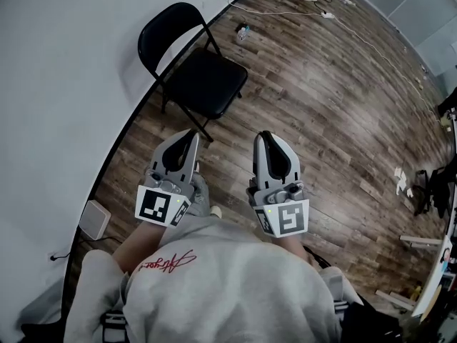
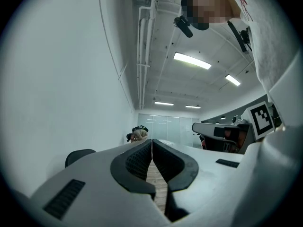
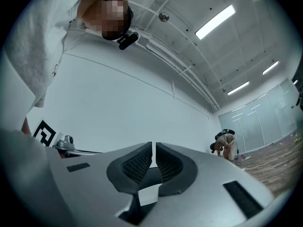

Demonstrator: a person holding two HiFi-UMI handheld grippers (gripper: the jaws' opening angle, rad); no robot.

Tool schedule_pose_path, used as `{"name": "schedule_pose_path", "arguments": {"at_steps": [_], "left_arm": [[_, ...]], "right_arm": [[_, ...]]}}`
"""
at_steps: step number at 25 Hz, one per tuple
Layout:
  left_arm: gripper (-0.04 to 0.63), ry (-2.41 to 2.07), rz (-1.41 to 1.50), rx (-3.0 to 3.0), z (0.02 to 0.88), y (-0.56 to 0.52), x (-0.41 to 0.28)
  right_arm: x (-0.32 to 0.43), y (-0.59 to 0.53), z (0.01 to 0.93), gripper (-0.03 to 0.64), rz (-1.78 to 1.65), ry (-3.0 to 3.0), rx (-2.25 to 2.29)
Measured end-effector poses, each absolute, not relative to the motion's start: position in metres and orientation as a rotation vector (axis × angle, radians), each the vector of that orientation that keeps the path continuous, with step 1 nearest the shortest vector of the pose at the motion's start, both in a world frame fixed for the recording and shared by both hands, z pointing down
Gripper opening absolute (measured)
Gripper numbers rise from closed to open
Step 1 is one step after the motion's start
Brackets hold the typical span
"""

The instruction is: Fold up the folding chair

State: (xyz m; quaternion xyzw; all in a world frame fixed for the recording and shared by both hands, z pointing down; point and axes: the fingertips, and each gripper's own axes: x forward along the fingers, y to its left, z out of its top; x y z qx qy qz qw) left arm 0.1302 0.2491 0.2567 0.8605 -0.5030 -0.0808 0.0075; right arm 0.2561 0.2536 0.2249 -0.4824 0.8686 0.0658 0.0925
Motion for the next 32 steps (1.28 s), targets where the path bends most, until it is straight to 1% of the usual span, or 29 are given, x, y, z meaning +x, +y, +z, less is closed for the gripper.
{"name": "schedule_pose_path", "arguments": {"at_steps": [6, 11, 17, 23, 27, 29, 30, 32], "left_arm": [[0.018, -1.59, -0.244, 2.676, 0.262, 0.204, 0.114], [0.018, -1.575, -0.253, 2.668, 0.267, 0.142, 0.093], [0.018, -1.52, -0.232, 2.676, 0.26, 0.06, 0.07], [0.02, -1.464, -0.144, 2.68, 0.267, 0.004, 0.058], [0.021, -1.473, -0.11, 2.653, 0.286, -0.019, 0.054], [0.032, -1.476, -0.073, 2.608, 0.304, -0.029, 0.052], [0.05, -1.479, -0.046, 2.583, 0.314, -0.034, 0.051], [0.12, -1.513, 0.004, 2.532, 0.336, -0.043, 0.044]], "right_arm": [[0.245, 0.211, 0.23, 0.026, 0.129, 2.579, -1.428], [0.224, 0.154, 0.236, 0.026, 0.166, 2.592, -1.466], [0.194, 0.083, 0.217, 0.026, 0.26, 2.566, -1.498], [0.179, 0.03, 0.225, 0.026, 0.216, 2.569, -1.586], [0.172, 0.005, 0.249, 0.026, 0.132, 2.614, -1.613], [0.17, -0.008, 0.271, 0.026, 0.012, 2.643, -1.61], [0.17, -0.013, 0.282, 0.026, -0.056, 2.649, -1.606], [0.171, -0.023, 0.305, 0.028, -0.168, 2.663, -1.602]]}}
